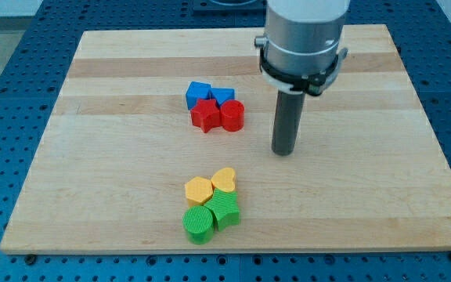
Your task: Separate red blocks from blue blocks
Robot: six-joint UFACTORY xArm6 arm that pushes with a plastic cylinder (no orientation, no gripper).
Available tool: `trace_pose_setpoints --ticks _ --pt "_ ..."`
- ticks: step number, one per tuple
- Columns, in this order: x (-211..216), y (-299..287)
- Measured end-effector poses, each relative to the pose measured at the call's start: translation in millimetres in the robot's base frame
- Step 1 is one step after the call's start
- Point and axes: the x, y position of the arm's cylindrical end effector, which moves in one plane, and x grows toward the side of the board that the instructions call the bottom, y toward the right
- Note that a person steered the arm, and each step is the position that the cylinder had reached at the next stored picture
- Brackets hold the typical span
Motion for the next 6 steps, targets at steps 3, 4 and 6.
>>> trace_pose_setpoints --ticks 3,4,6 --pt "-7 -210" --pt "-36 -250" --pt "-65 -192"
